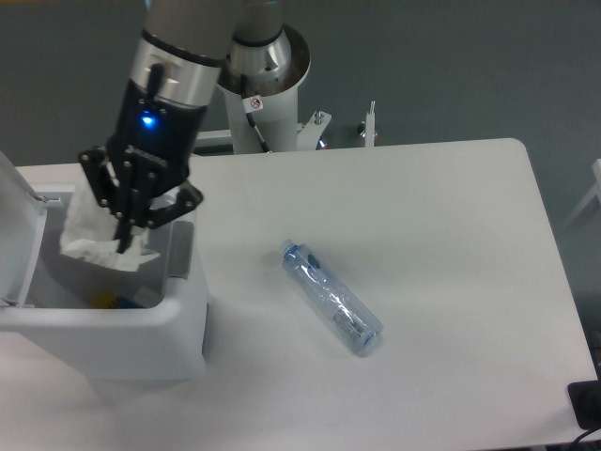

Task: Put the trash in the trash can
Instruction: 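Open the gripper to drop the tissue into the bin, then move the gripper back toward the clear plastic water bottle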

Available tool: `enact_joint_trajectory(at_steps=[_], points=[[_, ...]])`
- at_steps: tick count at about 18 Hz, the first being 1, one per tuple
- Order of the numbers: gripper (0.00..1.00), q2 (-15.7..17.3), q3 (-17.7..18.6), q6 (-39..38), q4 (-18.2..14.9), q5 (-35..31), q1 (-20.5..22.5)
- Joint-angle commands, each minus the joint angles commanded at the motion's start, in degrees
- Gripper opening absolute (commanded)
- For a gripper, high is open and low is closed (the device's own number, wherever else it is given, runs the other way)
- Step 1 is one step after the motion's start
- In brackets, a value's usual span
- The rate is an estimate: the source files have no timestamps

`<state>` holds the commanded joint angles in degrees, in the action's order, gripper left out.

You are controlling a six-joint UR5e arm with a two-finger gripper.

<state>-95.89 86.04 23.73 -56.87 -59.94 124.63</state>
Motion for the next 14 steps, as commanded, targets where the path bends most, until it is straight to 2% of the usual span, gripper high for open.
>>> enact_joint_trajectory(at_steps=[2, 3, 7, 12, 14], points=[[0.96, -0.2, 0.0, -0.1, -0.1, 0.2, 0.0], [1.0, -0.2, 0.1, -0.3, -0.1, 0.1, 0.0], [1.0, -0.7, -0.7, -0.2, 0.1, 0.2, 1.2], [1.0, -1.0, -0.4, -0.4, 1.8, 0.3, 12.4], [1.0, -2.6, 0.0, -0.2, 1.8, 0.3, 15.8]])
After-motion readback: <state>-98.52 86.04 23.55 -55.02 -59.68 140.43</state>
